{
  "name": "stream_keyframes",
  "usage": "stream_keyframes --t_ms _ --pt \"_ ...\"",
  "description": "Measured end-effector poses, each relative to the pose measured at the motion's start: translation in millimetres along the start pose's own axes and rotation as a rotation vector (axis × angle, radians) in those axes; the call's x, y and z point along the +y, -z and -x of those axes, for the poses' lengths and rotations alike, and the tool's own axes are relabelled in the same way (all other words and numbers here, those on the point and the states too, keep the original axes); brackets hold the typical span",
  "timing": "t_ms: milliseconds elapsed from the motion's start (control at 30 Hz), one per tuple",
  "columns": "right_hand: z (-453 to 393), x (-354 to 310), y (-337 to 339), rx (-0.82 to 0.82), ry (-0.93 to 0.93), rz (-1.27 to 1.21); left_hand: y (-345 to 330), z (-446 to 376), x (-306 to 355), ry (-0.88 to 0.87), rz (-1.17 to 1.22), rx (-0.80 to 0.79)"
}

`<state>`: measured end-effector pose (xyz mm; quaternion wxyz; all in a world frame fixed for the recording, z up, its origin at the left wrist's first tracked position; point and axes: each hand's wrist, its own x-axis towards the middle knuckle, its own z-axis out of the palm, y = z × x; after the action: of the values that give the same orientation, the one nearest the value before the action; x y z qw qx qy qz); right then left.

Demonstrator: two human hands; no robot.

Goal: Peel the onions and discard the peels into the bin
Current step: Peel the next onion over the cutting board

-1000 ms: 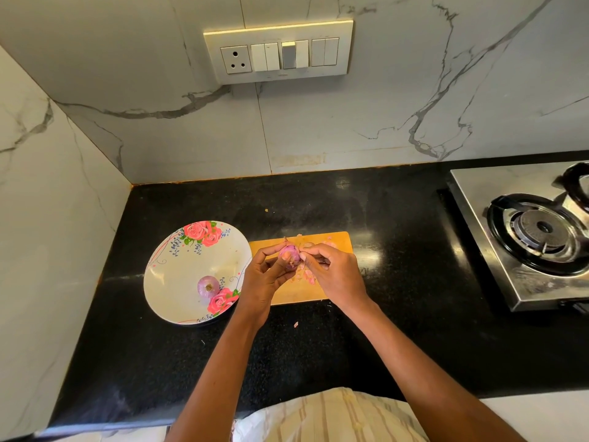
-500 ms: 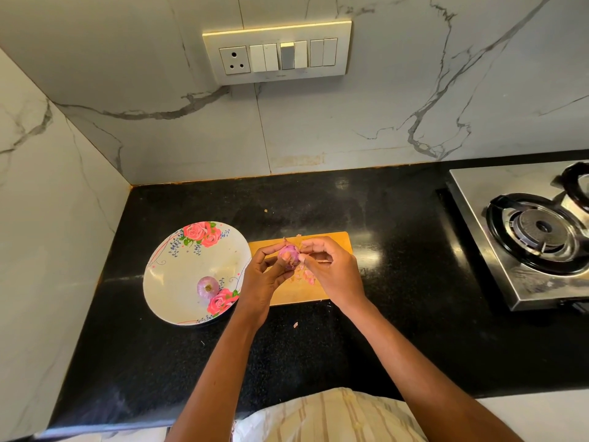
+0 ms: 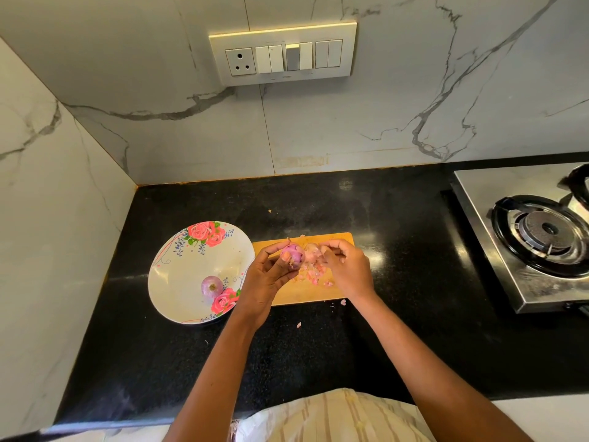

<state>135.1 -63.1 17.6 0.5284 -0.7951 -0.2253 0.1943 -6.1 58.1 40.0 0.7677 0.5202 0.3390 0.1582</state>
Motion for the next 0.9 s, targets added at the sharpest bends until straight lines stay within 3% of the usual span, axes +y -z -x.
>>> stream_keyframes --t_ms 100,300,900 --pt "0 4 -3 -0.066 0.034 0.073 0 -1 0 -0.011 -0.031 0.013" --pt "10 -13 -6 -0.196 0.134 -0.07 1 -6 -5 -0.066 -0.145 0.03" --pt "10 -7 -6 -0.125 0.185 -0.03 3 -5 -4 -0.107 -0.197 -0.014"
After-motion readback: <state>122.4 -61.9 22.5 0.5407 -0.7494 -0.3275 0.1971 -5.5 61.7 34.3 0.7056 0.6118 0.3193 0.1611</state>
